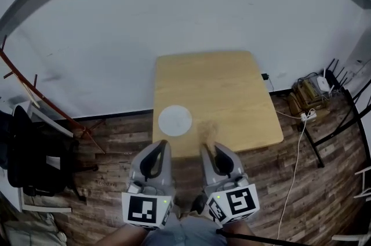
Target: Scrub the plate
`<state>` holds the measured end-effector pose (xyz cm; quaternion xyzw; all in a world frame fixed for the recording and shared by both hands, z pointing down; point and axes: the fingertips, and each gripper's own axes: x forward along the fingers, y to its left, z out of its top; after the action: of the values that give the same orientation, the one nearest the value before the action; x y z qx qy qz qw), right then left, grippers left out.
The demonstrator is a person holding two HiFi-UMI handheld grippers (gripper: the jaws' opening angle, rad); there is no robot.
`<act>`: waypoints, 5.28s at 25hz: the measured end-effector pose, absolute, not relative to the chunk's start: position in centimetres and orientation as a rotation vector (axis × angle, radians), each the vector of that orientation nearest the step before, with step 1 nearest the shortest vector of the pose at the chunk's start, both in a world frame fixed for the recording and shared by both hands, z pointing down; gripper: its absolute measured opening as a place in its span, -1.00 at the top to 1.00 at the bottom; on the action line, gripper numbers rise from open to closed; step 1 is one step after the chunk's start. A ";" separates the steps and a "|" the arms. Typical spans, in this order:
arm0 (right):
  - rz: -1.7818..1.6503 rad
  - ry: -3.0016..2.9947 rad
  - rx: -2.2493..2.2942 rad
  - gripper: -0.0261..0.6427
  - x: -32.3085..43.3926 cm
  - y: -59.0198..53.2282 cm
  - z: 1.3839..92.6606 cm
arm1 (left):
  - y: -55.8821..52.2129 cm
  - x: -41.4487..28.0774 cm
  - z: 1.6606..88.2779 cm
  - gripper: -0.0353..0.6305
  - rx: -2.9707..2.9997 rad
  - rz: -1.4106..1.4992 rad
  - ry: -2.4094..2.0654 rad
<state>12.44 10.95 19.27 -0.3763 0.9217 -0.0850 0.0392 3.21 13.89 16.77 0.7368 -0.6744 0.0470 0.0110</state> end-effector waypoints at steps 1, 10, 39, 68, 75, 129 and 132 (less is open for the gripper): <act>-0.257 2.833 -1.136 0.78 12.1 10.6 19.3 | 13.9 2.8 16.8 0.83 2.284 0.146 -2.123; -0.245 2.896 -1.067 0.78 8.1 8.1 19.7 | 12.9 -2.4 17.9 0.83 2.156 0.117 -2.209; -0.136 2.954 -1.150 0.78 -2.4 -6.0 18.7 | -2.9 -13.5 17.3 0.83 2.221 -0.043 -2.153; -0.856 3.299 -0.928 0.78 -1.7 -5.0 40.7 | -1.1 -11.5 40.8 0.83 1.686 0.230 -1.807; -0.964 3.357 -0.865 0.78 -2.8 -3.7 43.4 | -0.9 -11.3 43.5 0.68 1.629 0.216 -1.670; -1.104 3.370 -0.707 0.79 -2.7 -4.2 43.0 | -1.5 -10.0 45.7 0.70 1.484 0.208 -1.403; -1.051 3.392 -0.751 0.79 -2.4 -5.5 42.2 | -1.9 -9.8 45.3 0.71 1.492 0.217 -1.407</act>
<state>-2.43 -5.48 42.23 -0.2008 0.9068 -0.2811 -0.2417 -9.78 -1.89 45.29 0.6207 -0.5854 0.0901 0.5138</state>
